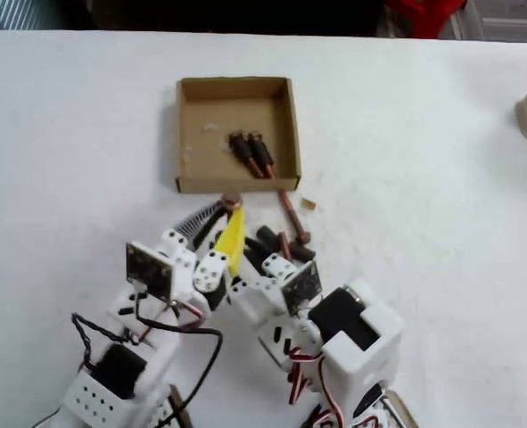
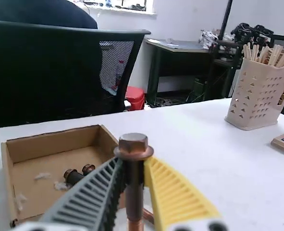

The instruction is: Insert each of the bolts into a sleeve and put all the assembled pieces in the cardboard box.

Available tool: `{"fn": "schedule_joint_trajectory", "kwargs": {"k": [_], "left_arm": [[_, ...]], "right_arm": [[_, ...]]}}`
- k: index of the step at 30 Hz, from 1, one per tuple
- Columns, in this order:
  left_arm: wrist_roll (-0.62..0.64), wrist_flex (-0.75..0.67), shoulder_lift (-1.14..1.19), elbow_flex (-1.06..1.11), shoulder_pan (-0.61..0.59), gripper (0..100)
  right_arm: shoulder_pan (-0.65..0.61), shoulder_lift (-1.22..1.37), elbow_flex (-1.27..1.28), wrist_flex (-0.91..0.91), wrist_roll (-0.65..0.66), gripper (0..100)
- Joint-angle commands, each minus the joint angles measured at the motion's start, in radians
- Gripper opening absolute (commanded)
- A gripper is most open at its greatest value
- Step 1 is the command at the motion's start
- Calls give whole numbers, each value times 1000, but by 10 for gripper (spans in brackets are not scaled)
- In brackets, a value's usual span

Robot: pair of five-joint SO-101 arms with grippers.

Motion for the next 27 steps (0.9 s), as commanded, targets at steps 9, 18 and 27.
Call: {"fn": "schedule_joint_trajectory", "kwargs": {"k": [9,18,27], "left_arm": [[9,-43,-24,-3,-93,20],[9,-135,-21,-3,-56,20],[9,-288,254,3,-61,20]], "right_arm": [[-8,-7,9,-31,14,15],[-8,-7,9,-31,14,15],[-8,-7,9,-31,14,15]]}}
